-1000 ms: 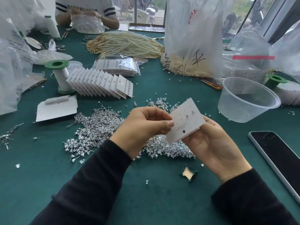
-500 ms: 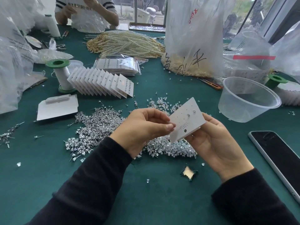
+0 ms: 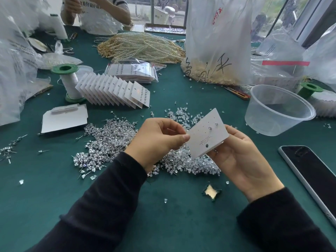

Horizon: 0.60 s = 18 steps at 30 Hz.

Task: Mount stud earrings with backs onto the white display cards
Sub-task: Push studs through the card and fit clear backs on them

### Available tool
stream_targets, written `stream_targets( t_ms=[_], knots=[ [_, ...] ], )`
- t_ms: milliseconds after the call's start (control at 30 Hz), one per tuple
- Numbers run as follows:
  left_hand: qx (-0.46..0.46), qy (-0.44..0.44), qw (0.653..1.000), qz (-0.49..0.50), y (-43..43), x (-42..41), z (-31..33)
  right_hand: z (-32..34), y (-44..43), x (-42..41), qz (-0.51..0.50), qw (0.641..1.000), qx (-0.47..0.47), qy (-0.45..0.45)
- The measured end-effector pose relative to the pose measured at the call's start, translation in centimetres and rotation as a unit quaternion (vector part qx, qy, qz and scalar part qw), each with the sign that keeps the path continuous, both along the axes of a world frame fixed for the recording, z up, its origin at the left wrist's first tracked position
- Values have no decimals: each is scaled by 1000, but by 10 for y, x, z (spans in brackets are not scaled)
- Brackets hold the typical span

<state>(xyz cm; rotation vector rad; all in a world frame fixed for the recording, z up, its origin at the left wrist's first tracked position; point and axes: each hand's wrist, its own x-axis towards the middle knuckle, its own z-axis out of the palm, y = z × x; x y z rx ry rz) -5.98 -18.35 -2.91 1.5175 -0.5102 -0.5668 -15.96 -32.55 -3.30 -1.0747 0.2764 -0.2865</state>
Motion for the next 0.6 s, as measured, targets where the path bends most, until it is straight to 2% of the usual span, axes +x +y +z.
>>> stream_targets(
  t_ms=[233,400,600],
  knots=[
    [10,-32,999,19,-2,-4,2,0,0,0,-4,1000,-9,9],
    [-16,-111,993,34,-6,-14,9,-2,2,0,6,1000,-6,-7],
    [-38,-219,969,113,-14,-24,4,-3,2,2,25,999,36,-25]
  ],
)
